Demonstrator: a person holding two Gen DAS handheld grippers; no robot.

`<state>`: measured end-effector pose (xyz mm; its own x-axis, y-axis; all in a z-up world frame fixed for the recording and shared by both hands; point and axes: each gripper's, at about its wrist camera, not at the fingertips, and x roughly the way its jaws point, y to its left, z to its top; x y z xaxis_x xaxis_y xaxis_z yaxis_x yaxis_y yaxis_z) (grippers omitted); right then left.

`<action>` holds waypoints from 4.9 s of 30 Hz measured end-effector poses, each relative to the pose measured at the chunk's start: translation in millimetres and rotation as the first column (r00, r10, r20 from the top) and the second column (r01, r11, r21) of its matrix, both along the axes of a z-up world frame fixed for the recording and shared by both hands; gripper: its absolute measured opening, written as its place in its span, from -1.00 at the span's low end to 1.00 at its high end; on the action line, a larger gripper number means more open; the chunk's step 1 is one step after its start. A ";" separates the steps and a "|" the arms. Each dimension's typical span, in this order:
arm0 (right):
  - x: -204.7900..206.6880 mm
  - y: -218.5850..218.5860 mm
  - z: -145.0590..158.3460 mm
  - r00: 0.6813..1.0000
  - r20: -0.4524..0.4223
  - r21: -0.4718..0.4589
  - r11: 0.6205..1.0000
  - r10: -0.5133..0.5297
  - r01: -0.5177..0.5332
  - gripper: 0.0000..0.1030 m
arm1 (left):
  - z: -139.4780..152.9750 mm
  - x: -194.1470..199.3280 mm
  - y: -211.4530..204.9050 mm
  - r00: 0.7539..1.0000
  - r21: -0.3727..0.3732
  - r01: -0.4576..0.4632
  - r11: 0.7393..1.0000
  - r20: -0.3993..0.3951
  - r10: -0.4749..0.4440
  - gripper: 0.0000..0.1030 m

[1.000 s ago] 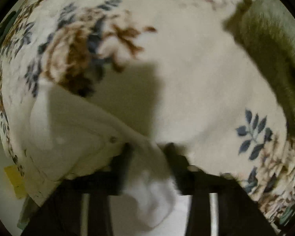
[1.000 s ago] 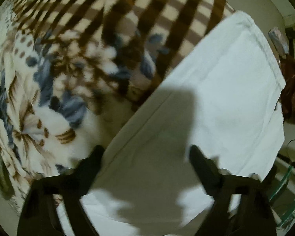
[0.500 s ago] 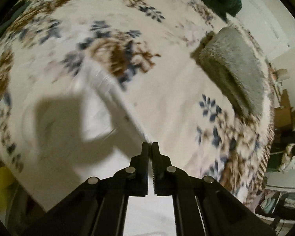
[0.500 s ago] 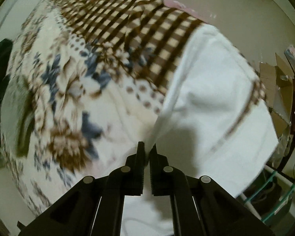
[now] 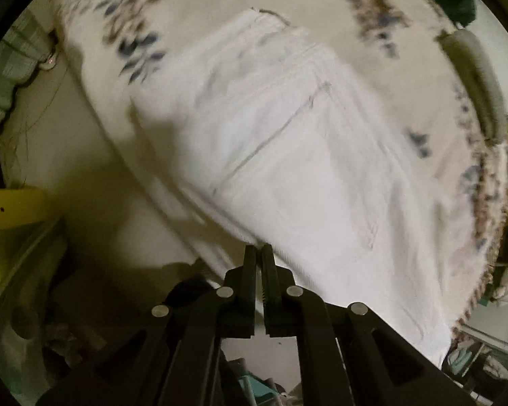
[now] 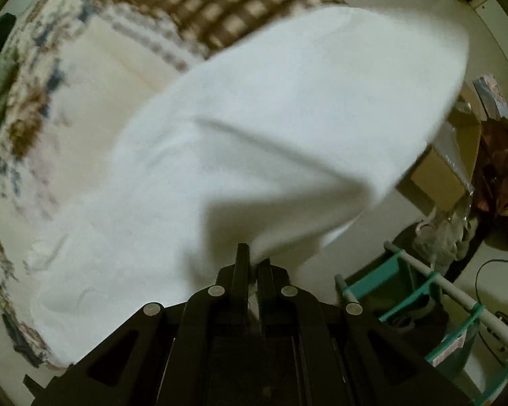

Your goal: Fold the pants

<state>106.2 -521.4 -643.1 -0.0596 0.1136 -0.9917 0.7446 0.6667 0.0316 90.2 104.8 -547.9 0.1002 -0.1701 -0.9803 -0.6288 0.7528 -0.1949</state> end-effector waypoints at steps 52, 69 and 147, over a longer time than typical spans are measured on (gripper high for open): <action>-127.6 -185.3 -28.0 0.763 0.381 0.133 0.848 -0.522 0.513 -0.96 | -67.0 72.9 -285.4 0.727 0.140 0.686 0.714 -0.098 -0.679 1.00; -148.5 -182.0 -65.7 0.617 0.448 0.354 0.762 -0.647 0.543 0.09 | -74.5 35.9 -349.3 0.686 0.148 0.726 0.672 -0.075 -0.724 1.00; -60.3 -41.7 65.5 0.644 0.747 0.045 0.979 -0.164 0.197 -0.85 | 23.3 61.1 -243.7 0.744 0.151 0.639 0.754 0.126 -0.656 1.00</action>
<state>45.9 -563.1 -577.6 0.7171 0.0033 -0.6969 0.5877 0.5346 0.6073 151.3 -138.9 -524.6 0.1564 -0.1627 -0.9742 0.0506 0.9864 -0.1566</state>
